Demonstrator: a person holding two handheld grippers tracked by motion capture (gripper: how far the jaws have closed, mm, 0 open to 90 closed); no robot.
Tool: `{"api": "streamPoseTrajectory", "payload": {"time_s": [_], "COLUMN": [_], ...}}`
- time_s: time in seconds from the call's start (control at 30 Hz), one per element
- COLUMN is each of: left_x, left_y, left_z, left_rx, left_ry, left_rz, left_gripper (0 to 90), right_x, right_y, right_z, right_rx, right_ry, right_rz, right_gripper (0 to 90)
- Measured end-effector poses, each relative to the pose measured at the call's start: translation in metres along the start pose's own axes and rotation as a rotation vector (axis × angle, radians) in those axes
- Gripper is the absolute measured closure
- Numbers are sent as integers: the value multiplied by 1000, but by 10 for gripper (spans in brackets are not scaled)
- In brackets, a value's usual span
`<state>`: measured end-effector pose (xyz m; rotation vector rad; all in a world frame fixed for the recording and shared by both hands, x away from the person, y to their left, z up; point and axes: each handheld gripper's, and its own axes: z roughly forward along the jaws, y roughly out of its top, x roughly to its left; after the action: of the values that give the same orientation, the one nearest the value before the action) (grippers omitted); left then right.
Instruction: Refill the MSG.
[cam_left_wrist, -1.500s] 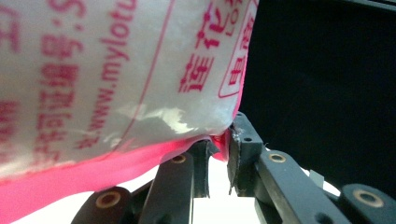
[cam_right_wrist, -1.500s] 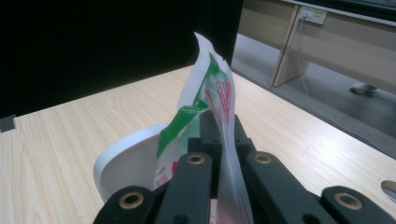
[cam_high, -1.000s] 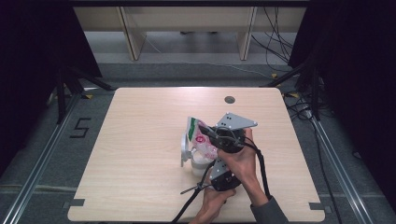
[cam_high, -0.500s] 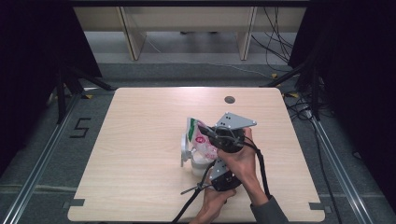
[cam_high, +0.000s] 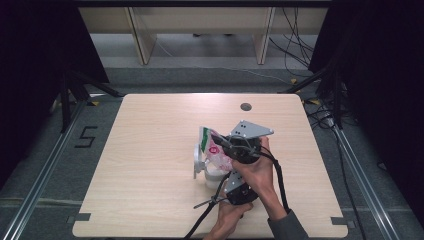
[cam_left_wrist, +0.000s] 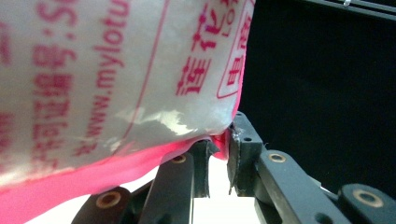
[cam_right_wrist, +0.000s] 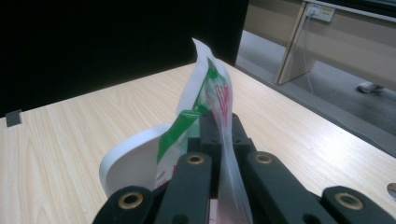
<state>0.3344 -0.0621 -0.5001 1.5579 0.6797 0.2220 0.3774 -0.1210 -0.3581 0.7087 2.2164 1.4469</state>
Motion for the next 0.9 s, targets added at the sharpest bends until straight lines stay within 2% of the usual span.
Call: {"api": "streamPoseTrajectory", "payload": {"time_s": [0.03,0.07,0.17,0.57,0.63,0.9], "left_x": [0,0,0,0,0,0], "left_y": [0,0,0,0,0,0], "left_z": [0,0,0,0,0,0], "left_rx": [0,0,1,3,4,3], "left_ry": [0,-1,-1,0,-2,-2], "left_rz": [0,0,1,1,5,2], "left_gripper": [799,799,799,799,799,799], "right_x": [-1,-1,-1,-1,-1,-1], "right_y": [0,0,0,1,1,1], "right_z": [-1,-1,1,-1,0,-1], "right_rx": [-4,-1,-13,-6,-18,-19], "right_ry": [-15,-17,-6,-21,-29,-13], "right_rz": [-15,-10,-8,-7,-2,-6], "right_gripper": [900,900,900,900,900,900]}}
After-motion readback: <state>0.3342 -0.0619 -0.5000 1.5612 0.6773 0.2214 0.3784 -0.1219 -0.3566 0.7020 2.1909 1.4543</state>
